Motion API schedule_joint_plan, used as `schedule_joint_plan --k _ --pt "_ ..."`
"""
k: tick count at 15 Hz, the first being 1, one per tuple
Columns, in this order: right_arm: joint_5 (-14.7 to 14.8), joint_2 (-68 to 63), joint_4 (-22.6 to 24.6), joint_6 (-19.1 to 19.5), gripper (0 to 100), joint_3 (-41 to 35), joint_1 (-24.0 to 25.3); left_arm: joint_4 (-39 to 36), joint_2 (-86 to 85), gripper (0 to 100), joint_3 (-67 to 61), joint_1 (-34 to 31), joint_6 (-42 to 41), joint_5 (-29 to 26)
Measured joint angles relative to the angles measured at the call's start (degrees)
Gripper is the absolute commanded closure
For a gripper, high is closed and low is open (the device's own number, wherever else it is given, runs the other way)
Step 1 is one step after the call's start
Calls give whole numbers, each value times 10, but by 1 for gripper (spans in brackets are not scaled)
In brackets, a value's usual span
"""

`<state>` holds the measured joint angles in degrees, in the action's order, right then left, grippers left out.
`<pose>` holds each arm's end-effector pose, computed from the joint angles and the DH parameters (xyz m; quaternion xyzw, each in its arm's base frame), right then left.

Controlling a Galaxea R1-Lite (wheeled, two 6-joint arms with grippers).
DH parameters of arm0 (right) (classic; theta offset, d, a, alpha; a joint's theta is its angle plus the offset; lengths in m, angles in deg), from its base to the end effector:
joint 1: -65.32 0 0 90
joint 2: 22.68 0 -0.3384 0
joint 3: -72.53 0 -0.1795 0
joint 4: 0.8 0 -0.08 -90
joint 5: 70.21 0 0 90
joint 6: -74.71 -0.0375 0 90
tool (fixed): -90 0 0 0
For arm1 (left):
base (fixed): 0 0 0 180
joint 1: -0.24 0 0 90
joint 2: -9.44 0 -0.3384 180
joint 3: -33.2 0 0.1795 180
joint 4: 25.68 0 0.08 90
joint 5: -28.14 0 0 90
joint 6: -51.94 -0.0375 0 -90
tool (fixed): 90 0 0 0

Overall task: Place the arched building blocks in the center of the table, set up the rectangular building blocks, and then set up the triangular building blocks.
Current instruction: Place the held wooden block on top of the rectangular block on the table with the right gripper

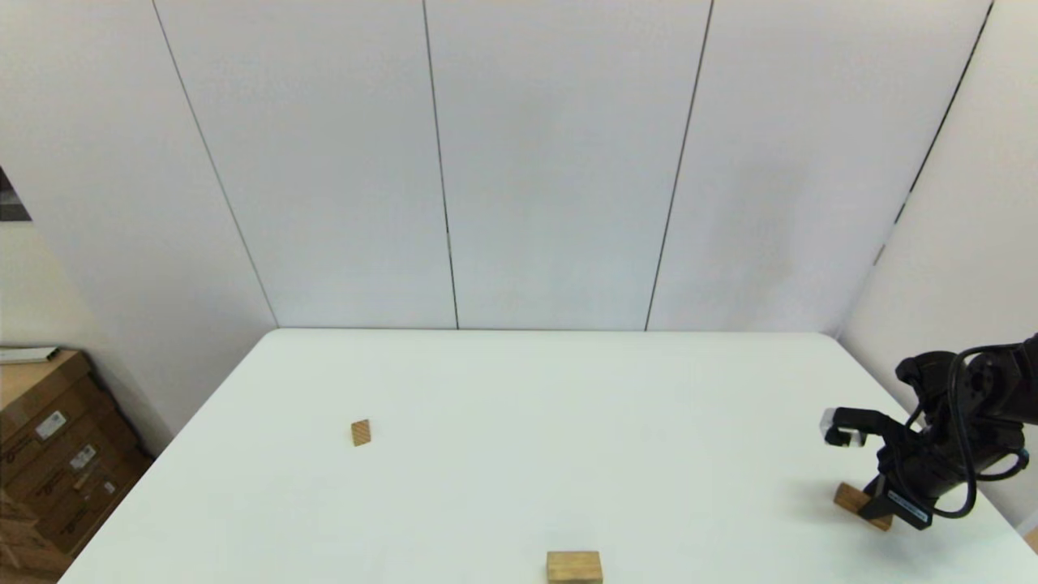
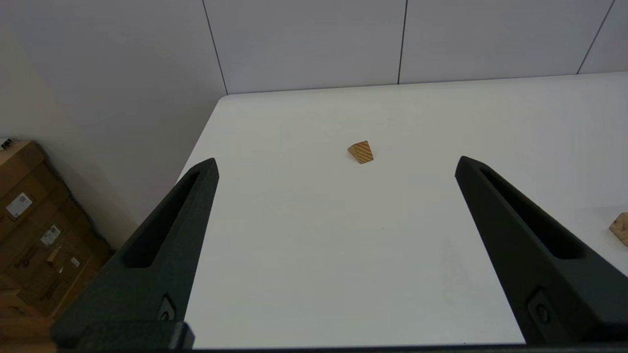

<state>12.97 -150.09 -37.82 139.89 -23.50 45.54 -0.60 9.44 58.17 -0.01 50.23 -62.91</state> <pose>0.3359 -0.1161 0.0298 -0.2834 0.5760 0.2659 0.7192 -0.0582 -0.0009 0.0755 0.0149 0.0009 -0.0070 0.9999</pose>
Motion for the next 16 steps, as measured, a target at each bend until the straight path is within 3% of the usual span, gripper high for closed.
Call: schedule_joint_plan --k 5,7,10,16 --pt "-8 22 -7 1 100 -4 7 0 0 0 0 0 0 0" --pt "-23 58 -14 4 100 -11 34 0 0 0 0 0 0 0" --pt "-38 121 -52 4 100 -25 117 0 0 0 0 0 0 0" --pt "-51 213 -115 -19 100 -56 344 0 0 0 0 0 1 0"
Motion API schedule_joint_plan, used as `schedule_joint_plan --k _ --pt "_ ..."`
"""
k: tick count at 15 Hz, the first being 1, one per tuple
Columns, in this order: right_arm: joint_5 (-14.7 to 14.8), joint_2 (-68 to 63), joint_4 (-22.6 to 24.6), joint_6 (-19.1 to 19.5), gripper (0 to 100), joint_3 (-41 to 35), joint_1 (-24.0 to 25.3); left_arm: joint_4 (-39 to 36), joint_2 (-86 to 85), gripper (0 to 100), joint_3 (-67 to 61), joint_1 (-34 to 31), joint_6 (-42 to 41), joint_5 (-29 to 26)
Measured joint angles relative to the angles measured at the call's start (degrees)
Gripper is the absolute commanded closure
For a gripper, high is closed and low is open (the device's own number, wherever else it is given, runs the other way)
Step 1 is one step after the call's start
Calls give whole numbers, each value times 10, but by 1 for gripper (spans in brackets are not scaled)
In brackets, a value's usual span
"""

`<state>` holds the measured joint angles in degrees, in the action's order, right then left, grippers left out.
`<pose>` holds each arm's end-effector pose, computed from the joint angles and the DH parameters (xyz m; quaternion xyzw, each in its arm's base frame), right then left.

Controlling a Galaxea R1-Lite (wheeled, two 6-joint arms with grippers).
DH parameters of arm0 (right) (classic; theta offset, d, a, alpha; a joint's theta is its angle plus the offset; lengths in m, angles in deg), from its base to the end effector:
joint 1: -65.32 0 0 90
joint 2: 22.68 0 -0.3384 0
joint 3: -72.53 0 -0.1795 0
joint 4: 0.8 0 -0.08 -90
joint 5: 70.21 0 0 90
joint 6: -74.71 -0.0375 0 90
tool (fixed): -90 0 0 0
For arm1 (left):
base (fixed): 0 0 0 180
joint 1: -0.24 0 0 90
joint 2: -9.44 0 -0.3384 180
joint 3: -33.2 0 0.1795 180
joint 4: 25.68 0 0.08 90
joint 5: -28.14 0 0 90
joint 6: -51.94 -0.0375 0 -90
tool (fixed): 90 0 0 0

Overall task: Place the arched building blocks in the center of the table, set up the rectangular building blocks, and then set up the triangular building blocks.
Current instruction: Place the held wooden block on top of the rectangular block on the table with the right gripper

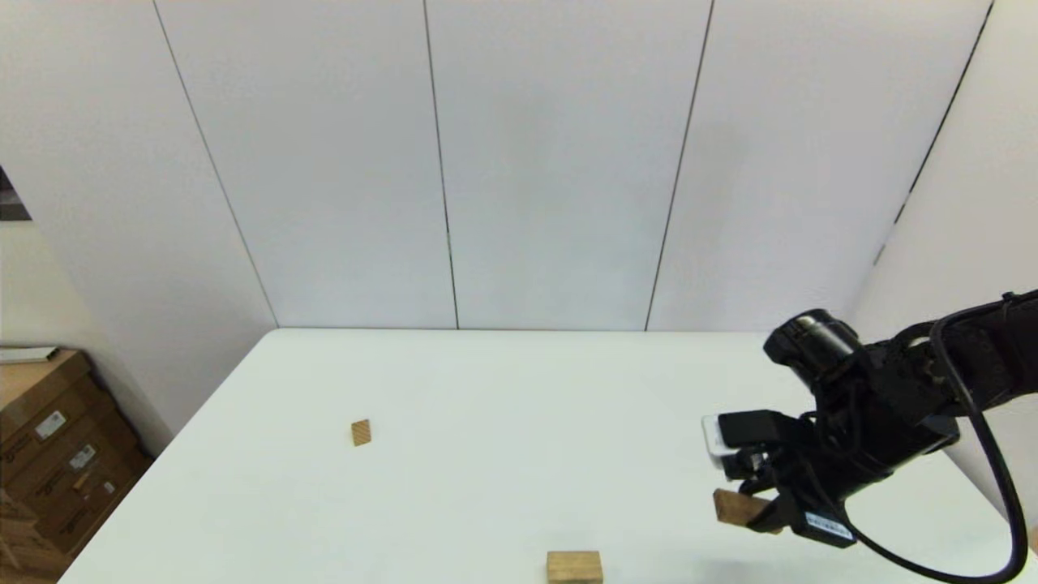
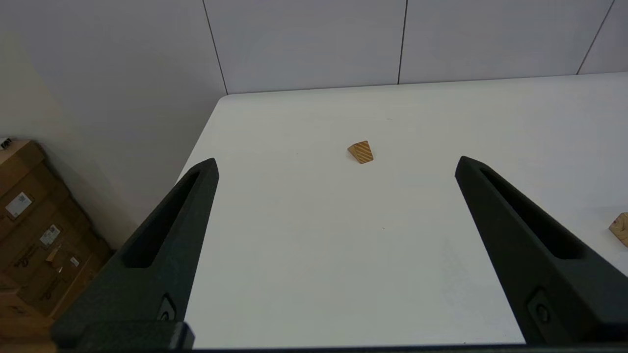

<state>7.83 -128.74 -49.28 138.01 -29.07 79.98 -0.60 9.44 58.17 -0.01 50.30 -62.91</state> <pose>0.2695 0.0785 0.1286 -0.4144 0.4297 0.4778 0.6445 -0.0582 -0.0009 0.0755 0.0143 0.0009 -0.0070 0.9999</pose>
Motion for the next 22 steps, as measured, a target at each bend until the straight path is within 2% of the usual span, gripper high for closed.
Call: schedule_joint_plan --k 5,10,15,22 --pt "3 2 -2 -13 100 8 141 0 0 0 0 0 0 0" --pt "4 -79 -1 -53 100 83 218 0 0 0 0 0 0 0" --pt "5 -156 -1 -63 100 148 274 0 0 0 0 0 0 0" --pt "4 -205 -2 -84 100 183 283 0 0 0 0 0 0 0"
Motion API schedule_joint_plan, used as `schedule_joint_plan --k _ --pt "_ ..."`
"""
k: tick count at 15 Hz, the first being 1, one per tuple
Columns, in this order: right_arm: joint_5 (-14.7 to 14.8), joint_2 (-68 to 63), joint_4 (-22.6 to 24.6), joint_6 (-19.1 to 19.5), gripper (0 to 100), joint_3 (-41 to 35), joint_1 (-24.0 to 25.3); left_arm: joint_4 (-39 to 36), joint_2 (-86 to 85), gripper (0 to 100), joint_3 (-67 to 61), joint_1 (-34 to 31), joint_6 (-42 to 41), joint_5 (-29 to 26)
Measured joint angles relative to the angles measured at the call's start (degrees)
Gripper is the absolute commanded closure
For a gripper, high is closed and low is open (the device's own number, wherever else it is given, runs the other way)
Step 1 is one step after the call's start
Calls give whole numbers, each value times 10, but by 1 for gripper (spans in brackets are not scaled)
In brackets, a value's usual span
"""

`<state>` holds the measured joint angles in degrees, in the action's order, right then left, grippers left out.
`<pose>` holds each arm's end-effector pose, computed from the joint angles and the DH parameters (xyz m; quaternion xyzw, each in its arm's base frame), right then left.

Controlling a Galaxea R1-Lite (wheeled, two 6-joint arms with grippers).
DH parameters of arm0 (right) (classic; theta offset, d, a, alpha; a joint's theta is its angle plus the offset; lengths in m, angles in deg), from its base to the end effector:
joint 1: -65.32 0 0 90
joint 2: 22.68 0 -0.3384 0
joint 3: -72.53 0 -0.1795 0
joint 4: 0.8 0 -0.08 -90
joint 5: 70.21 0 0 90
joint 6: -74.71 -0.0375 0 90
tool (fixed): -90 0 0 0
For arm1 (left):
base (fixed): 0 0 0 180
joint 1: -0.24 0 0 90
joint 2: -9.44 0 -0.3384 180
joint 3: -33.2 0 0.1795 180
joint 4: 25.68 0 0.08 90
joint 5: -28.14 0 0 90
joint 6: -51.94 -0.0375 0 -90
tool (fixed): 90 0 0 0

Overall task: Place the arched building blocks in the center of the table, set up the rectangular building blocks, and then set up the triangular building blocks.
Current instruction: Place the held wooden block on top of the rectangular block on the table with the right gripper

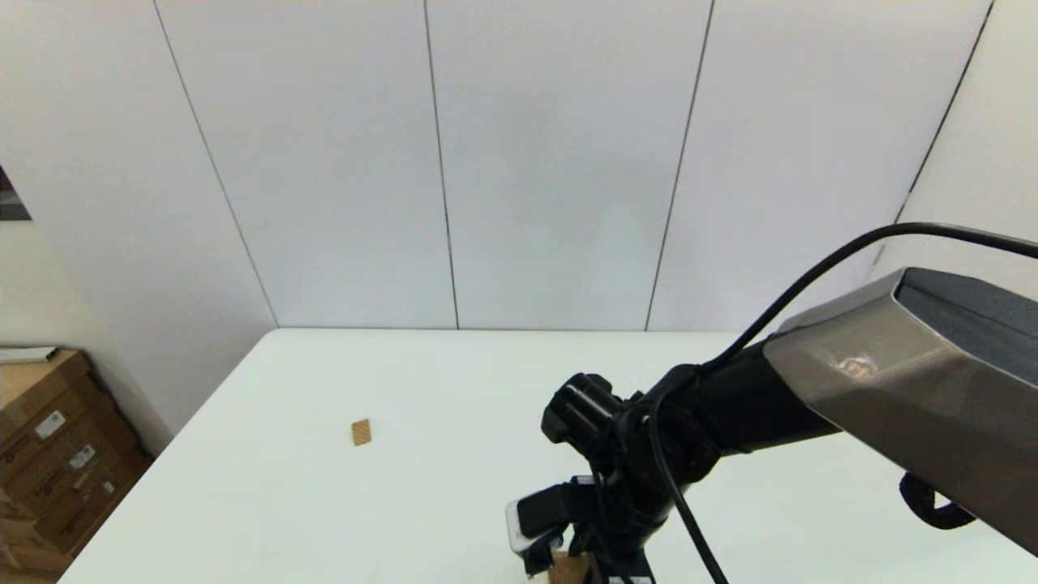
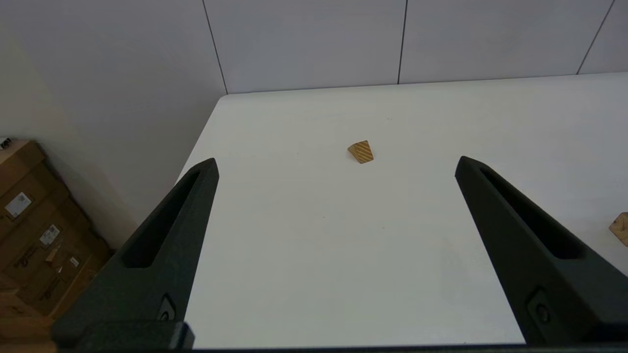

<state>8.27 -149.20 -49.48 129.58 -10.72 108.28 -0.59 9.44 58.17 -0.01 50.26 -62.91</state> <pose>0.2734 0.2648 0.0684 -0.4694 0.3769 0.5952 0.5324 -0.0582 -0.0009 0.0755 0.0146 0.0009 -0.0070 0.9999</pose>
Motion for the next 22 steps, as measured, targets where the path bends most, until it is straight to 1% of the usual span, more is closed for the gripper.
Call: schedule_joint_plan --k 3,8,11,22 --pt "1 -10 0 -21 100 14 -1 0 0 0 0 0 0 0" --pt "5 -16 0 -21 100 24 -2 0 0 0 0 0 0 0" --pt "21 -20 -1 -21 100 25 -4 0 0 0 0 0 0 0" --pt "23 -25 -1 -21 100 34 -5 0 0 0 0 0 0 0"
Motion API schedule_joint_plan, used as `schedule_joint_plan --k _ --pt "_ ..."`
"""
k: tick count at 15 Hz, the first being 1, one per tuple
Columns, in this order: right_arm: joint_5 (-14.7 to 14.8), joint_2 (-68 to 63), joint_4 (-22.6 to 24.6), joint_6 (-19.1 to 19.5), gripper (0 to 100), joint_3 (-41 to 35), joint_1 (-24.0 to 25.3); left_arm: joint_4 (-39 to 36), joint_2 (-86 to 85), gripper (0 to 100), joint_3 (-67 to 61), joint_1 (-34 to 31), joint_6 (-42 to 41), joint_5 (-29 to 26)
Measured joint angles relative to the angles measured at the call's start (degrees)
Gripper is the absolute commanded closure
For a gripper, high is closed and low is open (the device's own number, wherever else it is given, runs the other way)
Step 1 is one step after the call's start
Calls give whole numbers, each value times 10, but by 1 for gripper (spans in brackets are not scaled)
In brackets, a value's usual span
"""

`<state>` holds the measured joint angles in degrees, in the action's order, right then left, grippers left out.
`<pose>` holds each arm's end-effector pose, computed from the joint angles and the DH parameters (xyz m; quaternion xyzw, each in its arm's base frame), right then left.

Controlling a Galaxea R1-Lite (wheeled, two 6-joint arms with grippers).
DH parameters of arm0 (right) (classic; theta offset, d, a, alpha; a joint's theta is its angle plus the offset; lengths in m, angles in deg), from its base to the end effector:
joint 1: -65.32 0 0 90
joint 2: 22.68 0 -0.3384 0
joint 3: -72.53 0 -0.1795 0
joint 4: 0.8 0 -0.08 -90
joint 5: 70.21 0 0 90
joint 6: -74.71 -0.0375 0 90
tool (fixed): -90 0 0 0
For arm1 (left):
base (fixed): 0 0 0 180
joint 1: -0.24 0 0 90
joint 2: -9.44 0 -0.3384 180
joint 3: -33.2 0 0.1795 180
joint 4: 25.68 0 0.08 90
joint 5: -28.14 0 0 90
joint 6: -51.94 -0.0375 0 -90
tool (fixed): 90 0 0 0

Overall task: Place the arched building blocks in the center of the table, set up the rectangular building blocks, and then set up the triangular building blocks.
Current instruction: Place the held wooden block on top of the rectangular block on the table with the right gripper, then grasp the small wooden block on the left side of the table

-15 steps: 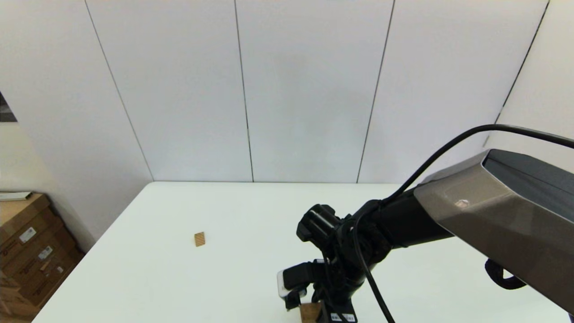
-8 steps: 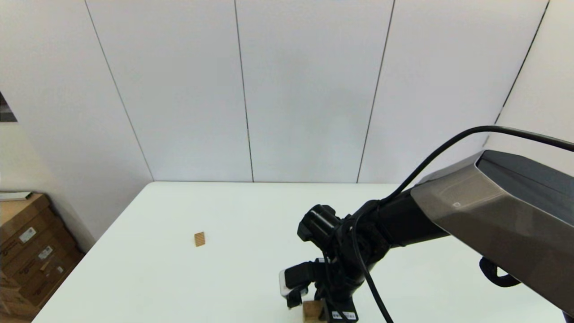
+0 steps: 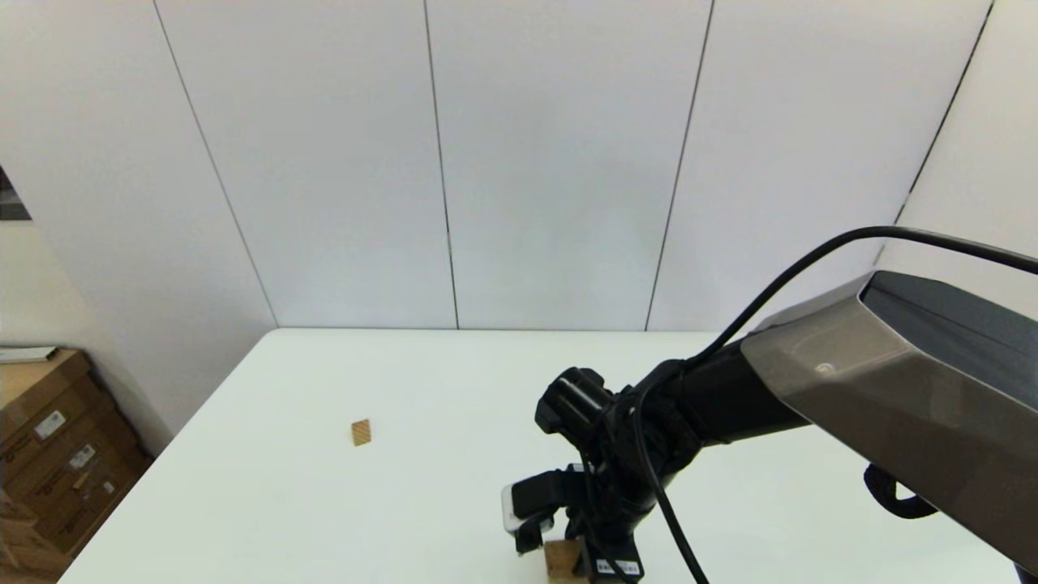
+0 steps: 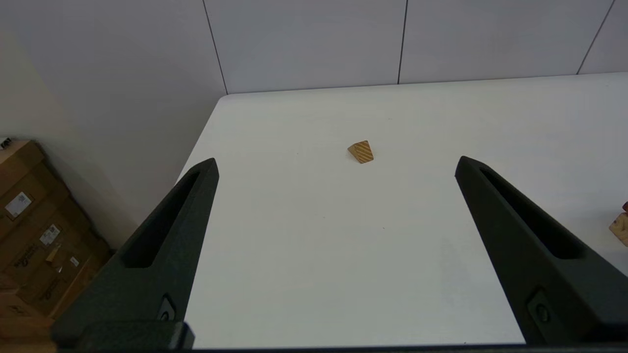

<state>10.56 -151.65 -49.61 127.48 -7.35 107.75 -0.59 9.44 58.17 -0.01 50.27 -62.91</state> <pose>0.2875 0.2710 0.0622 -0.4721 0.3874 0.5711 0.5485 -0.0582 -0.0009 0.0755 0.0146 0.0009 -0.0070 0.9999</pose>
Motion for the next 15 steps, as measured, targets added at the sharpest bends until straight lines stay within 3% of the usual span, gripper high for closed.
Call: schedule_joint_plan --k 7,8,15 --pt "2 -1 -6 1 100 0 1 0 0 0 0 0 0 0" --pt "2 -1 -8 1 0 0 1 0 0 0 0 0 0 0" --pt "2 -1 -7 1 0 0 5 0 0 0 0 0 0 0"
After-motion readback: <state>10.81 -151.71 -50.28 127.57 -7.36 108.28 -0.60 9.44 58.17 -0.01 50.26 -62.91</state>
